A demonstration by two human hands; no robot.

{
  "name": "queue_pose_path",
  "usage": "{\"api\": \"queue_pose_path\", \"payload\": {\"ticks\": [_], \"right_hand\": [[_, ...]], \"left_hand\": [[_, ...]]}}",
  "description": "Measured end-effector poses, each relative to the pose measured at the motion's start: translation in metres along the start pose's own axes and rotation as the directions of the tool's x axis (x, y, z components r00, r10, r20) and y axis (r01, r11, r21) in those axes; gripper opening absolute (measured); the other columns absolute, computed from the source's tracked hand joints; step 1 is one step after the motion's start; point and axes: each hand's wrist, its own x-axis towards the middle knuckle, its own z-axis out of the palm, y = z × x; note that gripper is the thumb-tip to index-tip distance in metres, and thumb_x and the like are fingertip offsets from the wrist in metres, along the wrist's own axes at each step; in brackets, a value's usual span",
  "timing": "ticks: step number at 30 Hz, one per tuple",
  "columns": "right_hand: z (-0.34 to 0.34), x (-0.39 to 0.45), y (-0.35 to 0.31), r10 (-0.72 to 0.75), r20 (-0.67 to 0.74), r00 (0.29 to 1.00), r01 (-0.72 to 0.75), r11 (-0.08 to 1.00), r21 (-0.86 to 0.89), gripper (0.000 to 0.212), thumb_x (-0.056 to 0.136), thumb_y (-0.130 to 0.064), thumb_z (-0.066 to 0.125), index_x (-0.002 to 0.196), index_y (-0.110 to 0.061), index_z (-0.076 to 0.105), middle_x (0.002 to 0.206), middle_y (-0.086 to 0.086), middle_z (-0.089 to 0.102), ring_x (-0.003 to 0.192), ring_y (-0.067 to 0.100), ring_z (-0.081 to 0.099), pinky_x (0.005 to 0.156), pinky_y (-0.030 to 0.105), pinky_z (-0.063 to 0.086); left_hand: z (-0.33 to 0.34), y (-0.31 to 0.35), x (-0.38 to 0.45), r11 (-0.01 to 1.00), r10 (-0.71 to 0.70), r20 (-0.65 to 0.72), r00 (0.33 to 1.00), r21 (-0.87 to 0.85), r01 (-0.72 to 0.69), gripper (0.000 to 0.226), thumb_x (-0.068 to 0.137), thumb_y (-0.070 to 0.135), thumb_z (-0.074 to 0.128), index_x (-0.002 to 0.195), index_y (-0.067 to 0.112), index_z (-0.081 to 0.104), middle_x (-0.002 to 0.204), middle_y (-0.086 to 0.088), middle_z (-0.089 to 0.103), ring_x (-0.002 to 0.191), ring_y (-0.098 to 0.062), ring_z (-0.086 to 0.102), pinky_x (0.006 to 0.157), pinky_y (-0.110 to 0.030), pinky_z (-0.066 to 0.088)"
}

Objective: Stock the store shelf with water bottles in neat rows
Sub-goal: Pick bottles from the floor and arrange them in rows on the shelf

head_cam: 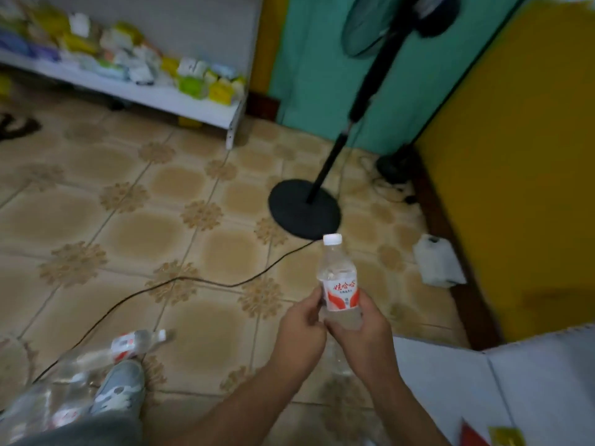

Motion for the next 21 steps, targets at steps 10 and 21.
{"api": "queue_pose_path", "payload": {"ticks": [10, 21], "right_hand": [[-0.259, -0.187, -0.064, -0.062, -0.593, 0.803, 0.056, 0.998, -0.030, 0.055, 0.073, -0.043, 0.081, 0.122, -0.032, 0.059, 0.108, -0.016, 0.067, 0.098, 0.000, 0.064, 0.083, 0.024, 0.055], [-0.392, -0.483, -0.061, 0.121, -0.929, 0.350, -0.282, 0.959, 0.019, 0.052, 0.064, -0.022, 0.083, 0.111, -0.034, 0.063, 0.103, -0.016, 0.069, 0.095, -0.002, 0.065, 0.083, 0.029, 0.055]], "left_hand": [[0.183, 0.160, -0.158, 0.937, 0.339, 0.576, 0.744, -0.134, -0.324, 0.065, 0.087, -0.014, 0.049, 0.140, 0.024, 0.043, 0.132, 0.019, 0.055, 0.122, 0.003, 0.051, 0.102, -0.022, 0.043], [0.331, 0.174, -0.391, 0.894, 0.394, 0.912, 0.114, -0.351, -0.279, 0.068, 0.076, 0.005, 0.059, 0.135, 0.034, 0.040, 0.129, 0.030, 0.052, 0.126, 0.007, 0.044, 0.101, -0.008, 0.034]]}}
